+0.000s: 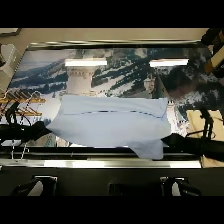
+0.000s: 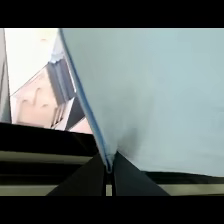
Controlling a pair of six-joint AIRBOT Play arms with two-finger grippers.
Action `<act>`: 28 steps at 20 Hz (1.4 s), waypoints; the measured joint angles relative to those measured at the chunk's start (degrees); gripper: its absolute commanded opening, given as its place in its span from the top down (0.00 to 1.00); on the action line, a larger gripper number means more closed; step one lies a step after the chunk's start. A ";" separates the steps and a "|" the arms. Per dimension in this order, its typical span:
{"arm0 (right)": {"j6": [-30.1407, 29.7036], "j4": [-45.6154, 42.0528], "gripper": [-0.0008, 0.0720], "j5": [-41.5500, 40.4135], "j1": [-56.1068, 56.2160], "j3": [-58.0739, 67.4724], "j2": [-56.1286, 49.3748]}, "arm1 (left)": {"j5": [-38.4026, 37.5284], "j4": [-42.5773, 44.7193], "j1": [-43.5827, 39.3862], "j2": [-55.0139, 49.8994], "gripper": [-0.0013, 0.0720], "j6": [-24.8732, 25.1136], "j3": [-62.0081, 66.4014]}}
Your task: Fold the clothes and pants, and hang the long-sleeved shirts on hangers.
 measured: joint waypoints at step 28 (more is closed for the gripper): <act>-5.38 -1.40 0.59 -32.70 8.76 36.20 -64.83 | 25.77 -1.36 -9.70 -54.53 0.84 5.18 39.80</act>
